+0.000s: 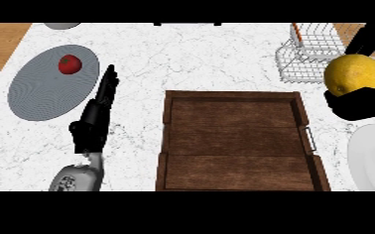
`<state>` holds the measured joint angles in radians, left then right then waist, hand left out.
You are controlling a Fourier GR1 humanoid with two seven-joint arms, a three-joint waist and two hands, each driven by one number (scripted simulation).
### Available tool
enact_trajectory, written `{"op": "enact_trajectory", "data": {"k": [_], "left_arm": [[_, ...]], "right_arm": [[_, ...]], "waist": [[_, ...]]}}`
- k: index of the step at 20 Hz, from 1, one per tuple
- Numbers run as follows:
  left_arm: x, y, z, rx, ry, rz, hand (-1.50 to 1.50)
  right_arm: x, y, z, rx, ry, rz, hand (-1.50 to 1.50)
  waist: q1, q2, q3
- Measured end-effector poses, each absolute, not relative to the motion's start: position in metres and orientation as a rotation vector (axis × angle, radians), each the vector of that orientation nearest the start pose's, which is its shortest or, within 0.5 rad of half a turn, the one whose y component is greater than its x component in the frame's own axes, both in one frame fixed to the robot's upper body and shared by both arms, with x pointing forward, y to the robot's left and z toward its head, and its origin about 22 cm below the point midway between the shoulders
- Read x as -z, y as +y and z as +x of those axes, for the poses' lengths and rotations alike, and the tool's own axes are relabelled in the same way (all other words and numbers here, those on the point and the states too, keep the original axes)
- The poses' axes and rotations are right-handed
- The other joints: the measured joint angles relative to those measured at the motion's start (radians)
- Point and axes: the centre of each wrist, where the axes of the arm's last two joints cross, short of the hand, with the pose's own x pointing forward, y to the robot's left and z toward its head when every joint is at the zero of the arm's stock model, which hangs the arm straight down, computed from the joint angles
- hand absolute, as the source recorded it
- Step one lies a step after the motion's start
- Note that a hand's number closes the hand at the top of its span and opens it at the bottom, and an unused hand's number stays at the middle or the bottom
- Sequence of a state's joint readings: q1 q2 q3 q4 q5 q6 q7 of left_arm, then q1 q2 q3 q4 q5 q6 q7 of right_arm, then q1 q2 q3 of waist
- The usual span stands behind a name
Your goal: Pick the lemon from the tray and place it in the tiered basket
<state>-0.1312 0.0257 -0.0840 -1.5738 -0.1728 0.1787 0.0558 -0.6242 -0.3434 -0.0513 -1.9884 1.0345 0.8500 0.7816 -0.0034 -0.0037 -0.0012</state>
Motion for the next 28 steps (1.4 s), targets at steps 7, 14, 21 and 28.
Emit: {"op": "enact_trajectory", "data": {"k": [7, 14, 21, 28], "left_arm": [[-0.035, 0.2, 0.27, 0.106, -1.662, 0.191, 0.0], [-0.033, 0.197, 0.266, 0.115, -1.665, 0.195, 0.0], [-0.031, 0.195, 0.267, 0.109, -1.668, 0.179, 0.0], [-0.034, 0.2, 0.273, 0.117, -1.666, 0.177, 0.0]], "right_arm": [[-0.309, -0.236, 0.283, -0.735, -1.182, -1.251, 1.5], [-0.316, -0.243, 0.327, -0.684, -1.144, -1.256, 1.5], [-0.306, -0.28, 0.362, -0.681, -1.092, -1.341, 1.5], [-0.286, -0.314, 0.39, -0.706, -1.052, -1.397, 1.5]], "waist": [[0.006, 0.001, 0.0], [0.013, 0.005, 0.001], [0.015, 0.007, 0.001], [0.016, 0.007, 0.001]]}}
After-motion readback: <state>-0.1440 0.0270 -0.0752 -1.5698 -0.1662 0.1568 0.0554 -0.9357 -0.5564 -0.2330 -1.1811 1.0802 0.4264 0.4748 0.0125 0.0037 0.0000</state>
